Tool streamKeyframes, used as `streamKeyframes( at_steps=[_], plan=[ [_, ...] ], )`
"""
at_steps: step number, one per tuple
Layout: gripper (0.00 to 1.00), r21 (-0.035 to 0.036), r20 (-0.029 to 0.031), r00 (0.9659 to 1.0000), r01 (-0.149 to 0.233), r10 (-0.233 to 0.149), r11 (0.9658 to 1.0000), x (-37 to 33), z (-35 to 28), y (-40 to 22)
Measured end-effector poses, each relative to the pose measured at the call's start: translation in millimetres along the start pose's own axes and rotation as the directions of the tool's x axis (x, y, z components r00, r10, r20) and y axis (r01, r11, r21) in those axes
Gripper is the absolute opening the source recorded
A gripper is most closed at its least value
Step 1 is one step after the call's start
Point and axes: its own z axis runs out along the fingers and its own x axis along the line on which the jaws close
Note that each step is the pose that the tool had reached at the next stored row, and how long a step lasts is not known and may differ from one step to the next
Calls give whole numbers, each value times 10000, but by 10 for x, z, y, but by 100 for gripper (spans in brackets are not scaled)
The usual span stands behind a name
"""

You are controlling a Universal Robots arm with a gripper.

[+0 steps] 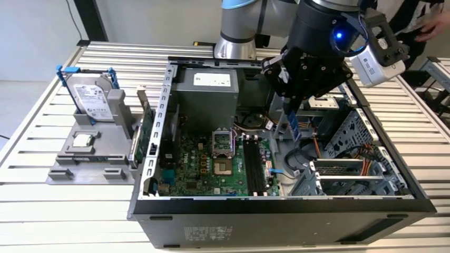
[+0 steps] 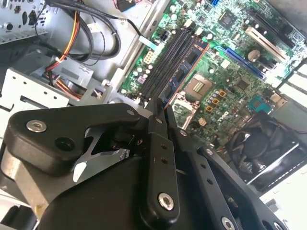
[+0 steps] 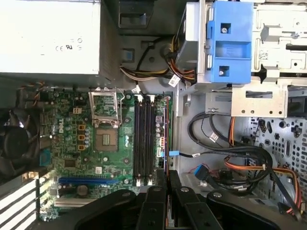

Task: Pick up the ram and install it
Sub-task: 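Insert the ram into the slot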

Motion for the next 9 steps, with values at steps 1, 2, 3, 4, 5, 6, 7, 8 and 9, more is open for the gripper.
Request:
streamKeyframes(
  at_steps=[1,2,3,4,5,6,7,8,9],
  plan=[
    [0,-1,1,10000,0,0,10000,0,1,0],
    [0,-2,1,10000,-1,1,10000,0,1,0],
    [0,-2,1,10000,0,0,10000,0,1,0],
    [0,-3,1,10000,0,0,10000,-1,1,0],
    [0,-2,1,10000,0,0,10000,-1,2,0],
    [0,-6,2,10000,0,0,10000,-1,6,1],
    [0,-5,1,10000,0,0,10000,-2,11,0],
    [0,-4,1,10000,0,0,10000,-5,16,0],
    [0,-3,1,10000,0,0,10000,-7,22,0]
  ],
)
